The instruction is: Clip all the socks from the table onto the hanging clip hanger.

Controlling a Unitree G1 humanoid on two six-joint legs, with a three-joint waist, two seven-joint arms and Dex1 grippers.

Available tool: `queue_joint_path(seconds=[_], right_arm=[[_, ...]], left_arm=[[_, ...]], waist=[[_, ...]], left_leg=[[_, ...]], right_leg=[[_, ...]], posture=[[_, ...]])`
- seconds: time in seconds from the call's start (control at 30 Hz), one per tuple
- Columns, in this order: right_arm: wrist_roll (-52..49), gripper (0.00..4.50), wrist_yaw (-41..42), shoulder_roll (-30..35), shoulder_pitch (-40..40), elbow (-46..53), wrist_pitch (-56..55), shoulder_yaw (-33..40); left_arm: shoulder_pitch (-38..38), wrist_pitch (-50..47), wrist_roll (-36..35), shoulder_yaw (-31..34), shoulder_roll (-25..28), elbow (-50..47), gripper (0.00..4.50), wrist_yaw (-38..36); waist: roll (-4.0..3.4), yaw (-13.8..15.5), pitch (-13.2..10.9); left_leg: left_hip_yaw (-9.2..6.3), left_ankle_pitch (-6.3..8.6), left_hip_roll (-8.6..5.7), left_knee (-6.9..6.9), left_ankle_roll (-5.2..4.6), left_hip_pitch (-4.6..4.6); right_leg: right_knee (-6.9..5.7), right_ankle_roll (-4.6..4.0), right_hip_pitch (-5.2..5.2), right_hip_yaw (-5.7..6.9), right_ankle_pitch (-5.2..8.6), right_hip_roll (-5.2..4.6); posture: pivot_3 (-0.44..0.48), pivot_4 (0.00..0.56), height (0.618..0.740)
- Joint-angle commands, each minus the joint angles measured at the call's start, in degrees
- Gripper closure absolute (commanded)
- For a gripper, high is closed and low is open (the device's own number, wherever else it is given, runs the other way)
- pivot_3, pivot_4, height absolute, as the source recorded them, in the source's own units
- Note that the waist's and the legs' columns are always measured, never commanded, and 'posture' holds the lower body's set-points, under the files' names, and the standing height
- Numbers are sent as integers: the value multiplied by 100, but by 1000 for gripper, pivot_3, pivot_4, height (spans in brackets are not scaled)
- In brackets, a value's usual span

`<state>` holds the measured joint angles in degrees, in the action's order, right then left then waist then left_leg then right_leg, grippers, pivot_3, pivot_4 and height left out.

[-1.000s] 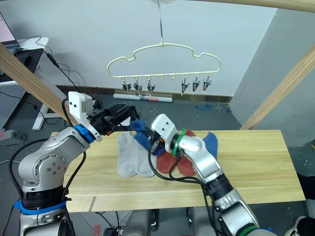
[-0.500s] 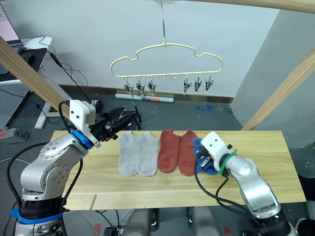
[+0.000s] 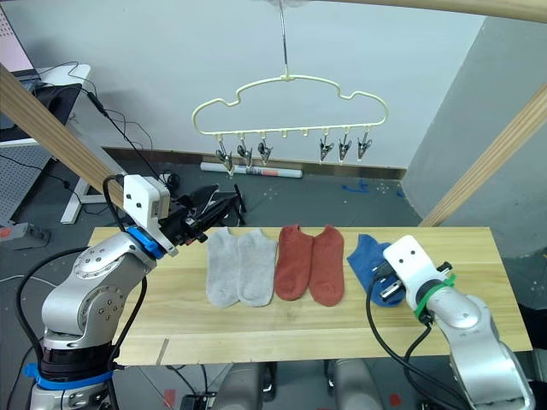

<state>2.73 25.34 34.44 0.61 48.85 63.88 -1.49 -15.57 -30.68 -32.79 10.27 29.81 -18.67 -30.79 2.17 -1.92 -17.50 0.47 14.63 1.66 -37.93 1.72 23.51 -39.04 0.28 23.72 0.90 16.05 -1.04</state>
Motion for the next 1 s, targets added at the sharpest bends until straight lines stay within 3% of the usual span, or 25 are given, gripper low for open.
queue_joint_path(seconds=[0.03, 0.27, 0.3, 0.43, 0.53, 0.63, 0.7, 1.0], right_arm=[[-91, 4500, 40, 205, -54, 354, 201, 113], [180, 4500, -377, 176, -106, -624, -430, -415], [210, 3994, -434, 135, -123, -795, -549, -466], [189, 2695, -632, -190, -275, -1312, -851, -547], [162, 1642, -680, -346, -389, -1442, -960, -511], [178, 456, -699, -360, -500, -1440, -1063, -446], [5, 46, -575, -402, -535, -1321, -1195, -362], [-1107, 46, 299, -786, -1057, -539, -2018, -438]], left_arm=[[32, 127, 1, 28, -37, -281, 1825, -8], [1, 147, 37, -38, -150, -275, 1825, 45], [-4, 141, 38, -42, -171, -282, 1789, 65], [-5, 139, 56, -36, -234, -288, 1789, 140], [-26, 205, 104, -22, -280, -248, 1241, 223], [-94, 320, 172, -21, -349, -172, 289, 299], [-166, 452, 284, -41, -418, -78, 12, 363], [-841, 1523, 1300, -365, -1085, 784, 12, 963]], waist=[[0, 0, 0], [1, -1, 0], [1, -1, 0], [0, -5, 0], [0, -5, 0], [0, 2, 0], [0, 3, 0], [0, -12, 0]], left_leg=[[0, 0, 0, 0, 0, 0], [1, 10, -1, -1, -19, 0], [0, 10, -1, -1, -19, 0], [1, 10, 0, -1, -19, 0], [0, 10, 0, 0, -19, 0], [0, 10, -1, -1, -19, 0], [0, 10, -1, -1, -19, 0], [0, 11, -2, -4, -24, 1]], right_leg=[[0, 17, 0, 0, 10, 0], [0, 19, 0, -2, 11, 1], [0, 18, 0, -1, 11, 1], [0, 17, 0, -2, 10, 1], [-1, 16, 0, -2, 9, 1], [-1, 15, 0, -3, 9, 1], [-1, 12, 0, -2, 7, 1], [-1, -3, -1, -2, -4, 2]], posture=[[-109, 313, 740], [-104, 309, 740], [-104, 308, 740], [-97, 310, 740], [-96, 310, 740], [-98, 310, 740], [-105, 311, 740], [-132, 318, 740]])
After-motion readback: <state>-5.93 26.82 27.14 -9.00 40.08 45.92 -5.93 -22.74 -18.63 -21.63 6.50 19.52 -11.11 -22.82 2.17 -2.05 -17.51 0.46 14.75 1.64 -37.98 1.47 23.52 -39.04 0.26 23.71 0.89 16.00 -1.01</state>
